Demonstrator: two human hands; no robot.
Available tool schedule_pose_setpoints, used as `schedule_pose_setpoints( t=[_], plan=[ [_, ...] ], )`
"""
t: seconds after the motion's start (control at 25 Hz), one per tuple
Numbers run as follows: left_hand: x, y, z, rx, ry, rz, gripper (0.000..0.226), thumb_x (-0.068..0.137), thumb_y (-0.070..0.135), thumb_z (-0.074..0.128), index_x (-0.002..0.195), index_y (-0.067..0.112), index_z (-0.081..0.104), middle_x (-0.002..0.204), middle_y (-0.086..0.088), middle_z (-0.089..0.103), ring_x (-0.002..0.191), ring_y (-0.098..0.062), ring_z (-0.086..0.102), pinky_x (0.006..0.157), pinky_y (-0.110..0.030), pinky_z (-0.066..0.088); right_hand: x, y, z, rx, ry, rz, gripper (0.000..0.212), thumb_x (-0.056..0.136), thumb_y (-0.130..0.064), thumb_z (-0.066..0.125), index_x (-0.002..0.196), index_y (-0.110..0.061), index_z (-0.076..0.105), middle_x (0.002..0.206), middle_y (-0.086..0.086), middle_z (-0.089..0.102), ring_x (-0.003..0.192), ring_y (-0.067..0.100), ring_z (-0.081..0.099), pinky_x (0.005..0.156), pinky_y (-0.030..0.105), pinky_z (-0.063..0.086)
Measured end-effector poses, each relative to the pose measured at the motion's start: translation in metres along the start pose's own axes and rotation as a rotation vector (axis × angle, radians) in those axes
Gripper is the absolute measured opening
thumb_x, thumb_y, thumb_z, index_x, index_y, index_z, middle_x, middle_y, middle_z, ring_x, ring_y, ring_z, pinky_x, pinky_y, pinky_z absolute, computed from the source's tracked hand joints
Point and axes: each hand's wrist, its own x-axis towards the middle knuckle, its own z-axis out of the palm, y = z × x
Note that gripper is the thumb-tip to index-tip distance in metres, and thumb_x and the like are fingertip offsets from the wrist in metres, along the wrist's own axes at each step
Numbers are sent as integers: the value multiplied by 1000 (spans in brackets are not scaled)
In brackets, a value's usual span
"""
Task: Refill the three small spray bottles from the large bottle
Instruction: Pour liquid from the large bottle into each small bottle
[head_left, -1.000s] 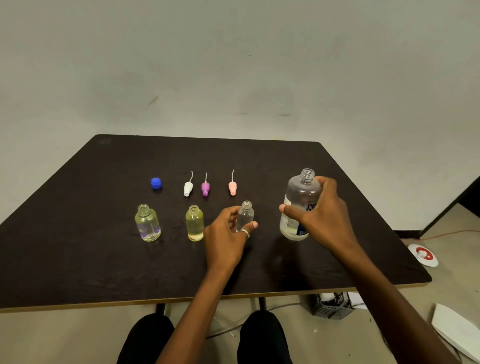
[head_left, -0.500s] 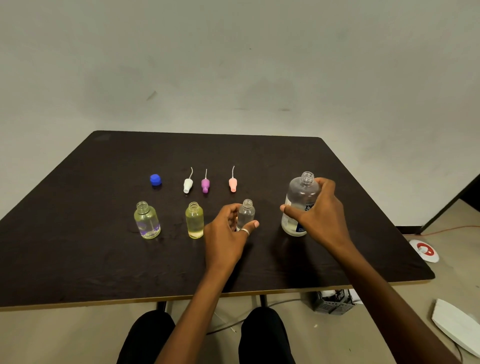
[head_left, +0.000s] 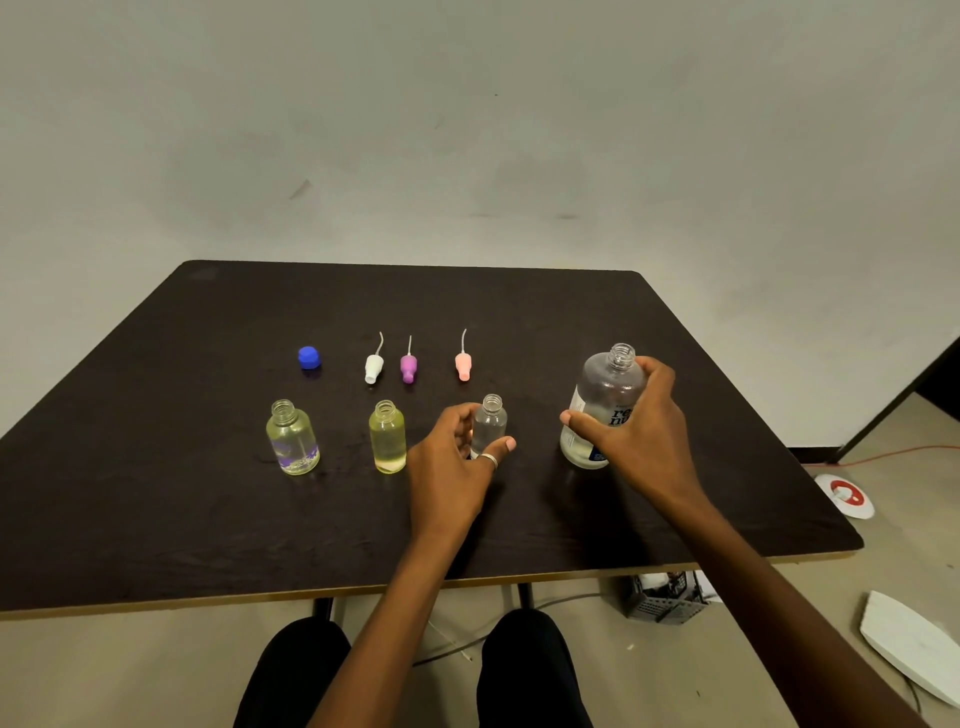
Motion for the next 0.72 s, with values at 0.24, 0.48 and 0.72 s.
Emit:
schedule_pose_setpoints(
  t=[0.24,0.48,0.72],
  plan=[
    [0,1,-1,30,1,-17,48,72,25,87,109,35,59,94,25,63,88,19,60,76,-5,48,0,-1,-7,-26,-73,20,118,56,-47,89,146,-19,19,145,7,42,128,21,47,103,33,44],
    [-2,-2,-3,39,-11,-64,77,68,29,90,135,17,54,127,3,65,109,-3,61,94,-17,50,-7,-19,-30,-8,-94,-10,123,54,-62,81,150,-21,16,150,5,37,134,20,41,108,33,39],
    [-25,-1,-17,82,20,-66,74,70,33,88,135,19,55,129,2,65,116,-6,60,97,-19,48,-15,-57,-56,-97,154,-168,79,83,-60,59,144,-17,33,146,1,42,132,12,41,100,24,34]
  ],
)
